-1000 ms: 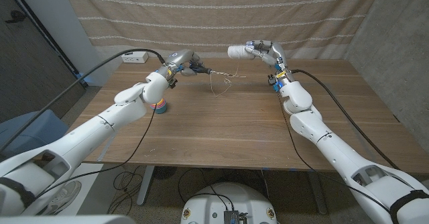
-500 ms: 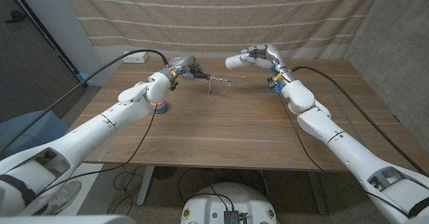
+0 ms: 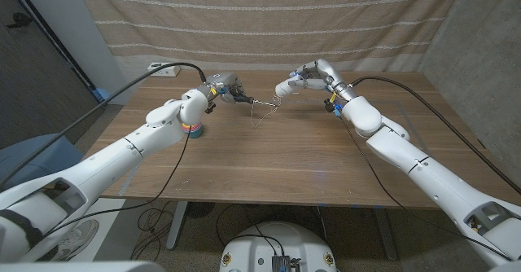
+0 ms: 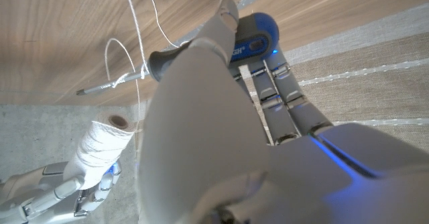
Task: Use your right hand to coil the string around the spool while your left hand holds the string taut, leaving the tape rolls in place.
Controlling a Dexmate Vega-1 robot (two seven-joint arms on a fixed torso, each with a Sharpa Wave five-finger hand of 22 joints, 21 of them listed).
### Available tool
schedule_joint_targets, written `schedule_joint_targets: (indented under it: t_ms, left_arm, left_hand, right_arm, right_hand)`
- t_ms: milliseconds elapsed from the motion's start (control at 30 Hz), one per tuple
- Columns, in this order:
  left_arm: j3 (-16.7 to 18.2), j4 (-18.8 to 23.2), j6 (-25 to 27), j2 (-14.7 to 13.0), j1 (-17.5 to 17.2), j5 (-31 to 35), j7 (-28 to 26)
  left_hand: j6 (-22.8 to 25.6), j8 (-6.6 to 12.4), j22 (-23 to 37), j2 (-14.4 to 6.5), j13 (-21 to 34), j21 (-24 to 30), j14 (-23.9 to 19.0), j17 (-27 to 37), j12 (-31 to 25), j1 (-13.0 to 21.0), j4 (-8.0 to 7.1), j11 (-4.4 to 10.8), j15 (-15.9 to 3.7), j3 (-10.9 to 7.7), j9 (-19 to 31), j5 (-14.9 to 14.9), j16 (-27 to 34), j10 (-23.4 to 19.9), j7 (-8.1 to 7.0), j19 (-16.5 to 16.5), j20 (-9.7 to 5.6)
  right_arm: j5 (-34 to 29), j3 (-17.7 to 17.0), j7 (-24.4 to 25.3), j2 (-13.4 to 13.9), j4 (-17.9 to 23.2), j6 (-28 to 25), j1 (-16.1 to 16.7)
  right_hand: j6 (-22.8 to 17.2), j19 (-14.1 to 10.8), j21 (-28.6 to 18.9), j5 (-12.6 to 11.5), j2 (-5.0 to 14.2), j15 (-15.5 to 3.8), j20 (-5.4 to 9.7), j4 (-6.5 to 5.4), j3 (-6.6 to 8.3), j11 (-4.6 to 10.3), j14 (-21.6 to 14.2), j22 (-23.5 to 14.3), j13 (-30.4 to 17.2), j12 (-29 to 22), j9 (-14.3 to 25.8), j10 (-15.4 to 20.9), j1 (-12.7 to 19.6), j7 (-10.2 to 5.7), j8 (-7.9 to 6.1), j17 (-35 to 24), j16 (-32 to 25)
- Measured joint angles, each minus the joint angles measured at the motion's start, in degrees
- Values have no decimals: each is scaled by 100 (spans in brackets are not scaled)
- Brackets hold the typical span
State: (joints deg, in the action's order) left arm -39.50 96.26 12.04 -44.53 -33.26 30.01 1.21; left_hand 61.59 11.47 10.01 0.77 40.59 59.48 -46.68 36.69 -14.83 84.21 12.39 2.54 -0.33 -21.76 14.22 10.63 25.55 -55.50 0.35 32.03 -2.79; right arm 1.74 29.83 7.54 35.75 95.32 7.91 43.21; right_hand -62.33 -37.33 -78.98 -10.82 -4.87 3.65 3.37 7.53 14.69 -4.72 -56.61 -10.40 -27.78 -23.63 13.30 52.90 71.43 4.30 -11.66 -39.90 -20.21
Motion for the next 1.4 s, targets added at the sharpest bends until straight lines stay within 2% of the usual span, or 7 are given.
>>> schedule_joint_targets:
  t_ms: [700, 1133, 1200, 1233, 1333, 1367, 1400]
  left_arm:
    - [-491, -69, 442, 2, 443, 344, 1081]
    - [-711, -234, 508, 88, 648, 522, 1441]
    - [-733, -250, 508, 96, 668, 522, 1441]
    - [-747, -254, 520, 98, 678, 582, 1497]
    - [-783, -257, 535, 100, 701, 650, 1523]
    - [-801, -254, 537, 99, 712, 683, 1532]
    - [-808, -251, 540, 98, 714, 705, 1537]
  left_hand:
    - [-31, 0, 0, 0, -30, 2, 0, 37, 88, 0, -47, 44, 0, 47, 3, 42, -68, 58, 31, 0, 0]
    - [-94, -16, 0, 0, -35, 2, -37, 1, 140, 0, -70, 63, 2, 70, 4, 39, -109, 160, 93, 0, 0]
    - [-162, -47, 0, 0, -51, 58, -44, -15, 202, 0, -70, 52, 5, 70, 3, 39, -144, 279, 161, 0, 0]
    - [-228, -70, -1, 0, -100, 59, -49, -52, 255, 0, -70, 43, 8, 70, 2, 38, -211, 399, 199, -12, -12]
    - [-840, -111, -10, -220, -321, 148, 156, -284, 410, -220, -121, 28, -273, 121, -2, 38, -584, 972, 106, -204, -25]
    - [-1079, -111, -26, -292, -403, 449, 221, -407, 439, -292, -160, 55, -405, 159, -19, 38, -756, 1201, 57, -329, -12]
    - [-1326, -111, -31, -342, -497, 560, 425, -546, 465, -342, -235, 94, -464, 133, -31, 37, -949, 1491, -14, -484, -4]
  right_arm:
    - [-1215, 522, 7, 404, 566, -1589, -153]
    - [-1536, 936, -830, 502, 691, -2746, -570]
    - [-1561, 936, -952, 502, 691, -2900, -570]
    - [-1580, 1077, -1041, 519, 710, -3004, -712]
    - [-1630, 1175, -1190, 533, 736, -3218, -812]
    - [-1650, 1211, -1233, 536, 747, -3282, -840]
    - [-1673, 1255, -1280, 539, 761, -3363, -875]
  right_hand:
    - [22, 53, -26, 3, 0, -1, -11, -15, 15, 0, 1, 29, 4, 19, 0, -1, 0, -22, 0, 0, 49]
    - [116, 196, 0, 4, 0, -13, -12, -54, 52, 83, 13, 28, -53, 64, 1, -84, 0, -71, 44, 0, 83]
    - [181, 248, 13, 19, 1, -24, -4, -63, 61, 64, 24, 36, -62, 75, 1, -104, -1, -73, 49, 0, 104]
    - [234, 303, 56, 19, 5, -46, -10, -88, 87, 65, 46, 49, -59, 116, 1, -153, -4, -79, 66, 0, 163]
    - [544, 525, 235, 55, 251, -187, -14, -200, 195, 69, 190, 78, 82, 324, 0, -415, -145, -165, 88, 0, 517]
    - [695, 609, 317, 69, 410, -259, -31, -263, 181, 89, 264, 84, 143, 410, 0, -524, -104, -213, 88, 0, 666]
    - [838, 700, 407, 70, 472, -328, -39, -320, 183, 127, 333, 100, 197, 493, -12, -627, -139, -255, 98, 0, 773]
